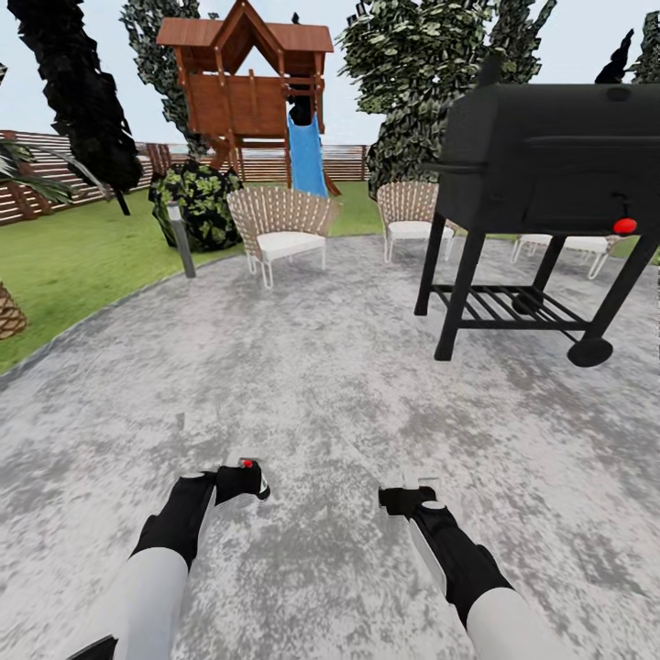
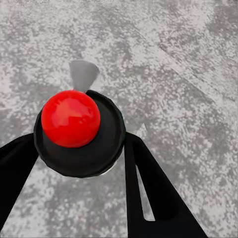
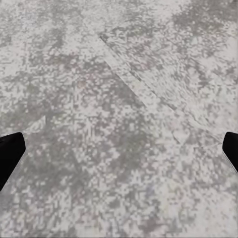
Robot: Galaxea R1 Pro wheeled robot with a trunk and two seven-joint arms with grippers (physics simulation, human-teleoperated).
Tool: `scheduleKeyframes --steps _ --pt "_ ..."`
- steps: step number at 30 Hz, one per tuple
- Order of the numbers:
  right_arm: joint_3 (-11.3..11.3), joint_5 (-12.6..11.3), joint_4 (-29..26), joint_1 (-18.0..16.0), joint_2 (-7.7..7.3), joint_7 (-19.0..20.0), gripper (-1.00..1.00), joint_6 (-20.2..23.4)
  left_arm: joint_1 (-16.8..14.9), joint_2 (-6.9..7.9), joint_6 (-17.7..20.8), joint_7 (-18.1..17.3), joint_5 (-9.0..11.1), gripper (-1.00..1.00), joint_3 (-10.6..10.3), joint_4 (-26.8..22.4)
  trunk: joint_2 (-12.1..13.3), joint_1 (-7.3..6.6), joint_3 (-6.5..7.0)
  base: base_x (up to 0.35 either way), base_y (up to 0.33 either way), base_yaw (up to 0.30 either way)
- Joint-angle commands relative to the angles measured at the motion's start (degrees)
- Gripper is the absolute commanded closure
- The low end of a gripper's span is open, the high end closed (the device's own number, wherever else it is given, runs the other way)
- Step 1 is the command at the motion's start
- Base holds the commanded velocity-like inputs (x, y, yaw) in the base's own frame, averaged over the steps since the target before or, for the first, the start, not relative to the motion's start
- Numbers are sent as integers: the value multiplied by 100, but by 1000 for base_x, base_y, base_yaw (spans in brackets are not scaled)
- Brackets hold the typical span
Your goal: Pick up the pesticide atomizer in the garden and spray insectifuge to fully cover both potted plants in the garden.
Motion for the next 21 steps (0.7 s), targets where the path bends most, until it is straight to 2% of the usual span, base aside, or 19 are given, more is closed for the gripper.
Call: scheduleKeyframes --steps 1,21 --pt "27 -37 -7 -3 -3 -46 -100 32 -5 -9 22 -54 -43 100 42 -12 -2 2 -6 331 122 -176" --pt "19 -39 -6 -3 -3 -46 -100 32 -5 -9 22 -54 -43 100 48 -12 -2 2 -6 313 185 -263"
